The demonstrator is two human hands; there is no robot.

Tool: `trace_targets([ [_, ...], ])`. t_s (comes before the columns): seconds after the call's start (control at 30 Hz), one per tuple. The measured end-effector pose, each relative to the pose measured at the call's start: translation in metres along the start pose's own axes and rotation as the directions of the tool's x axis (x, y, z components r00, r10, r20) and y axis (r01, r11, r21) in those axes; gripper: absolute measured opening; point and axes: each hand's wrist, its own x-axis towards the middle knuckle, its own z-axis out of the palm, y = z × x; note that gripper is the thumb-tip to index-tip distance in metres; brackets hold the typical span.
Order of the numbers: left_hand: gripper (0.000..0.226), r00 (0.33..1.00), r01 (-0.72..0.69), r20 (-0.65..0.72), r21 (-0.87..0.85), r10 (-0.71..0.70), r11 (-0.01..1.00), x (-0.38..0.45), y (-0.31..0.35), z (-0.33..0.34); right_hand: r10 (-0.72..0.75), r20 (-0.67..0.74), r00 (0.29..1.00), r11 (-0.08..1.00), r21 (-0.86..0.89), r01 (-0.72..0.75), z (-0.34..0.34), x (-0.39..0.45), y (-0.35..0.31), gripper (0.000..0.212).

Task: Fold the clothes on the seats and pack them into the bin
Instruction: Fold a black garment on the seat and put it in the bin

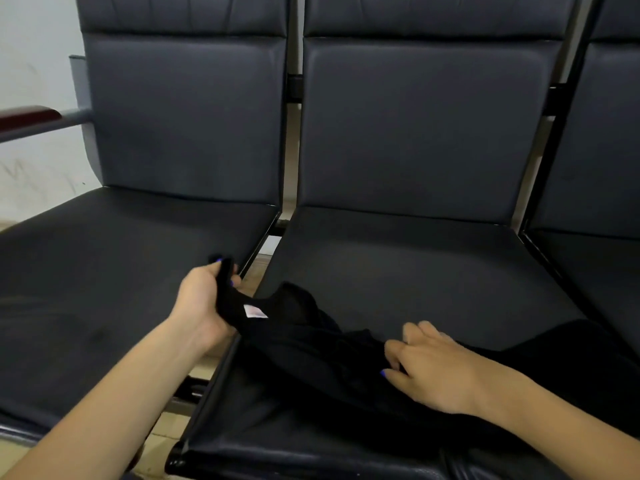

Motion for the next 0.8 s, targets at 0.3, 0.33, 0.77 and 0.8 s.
trace_targets([
  [0.3, 0.032, 0.893, -0.369, -0.115, 0.364, 0.434, 0.855, 0.041, -0.008, -0.017, -0.324, -0.2, 0.925, 0.794, 0.474, 0.38, 0.011, -0.033, -0.085, 0.008],
  [0.33, 0.031, 0.885, -0.386, -0.089, 0.409, 0.457, 0.827, 0.042, -0.01, -0.017, -0.374, -0.163, 0.913, 0.739, 0.542, 0.399, 0.01, -0.037, -0.089, 0.01],
  [0.77, 0.08, 0.654, -0.536, 0.711, 0.677, 0.259, -0.504, 0.012, -0.045, 0.002, -0.151, -0.134, 0.979, 0.407, 0.894, 0.186, -0.005, -0.014, -0.069, 0.033],
  [0.8, 0.071, 0.664, -0.509, 0.71, 0.659, 0.235, -0.553, 0.013, -0.047, 0.001, -0.055, -0.194, 0.979, 0.466, 0.863, 0.197, -0.007, -0.007, -0.063, 0.033],
])
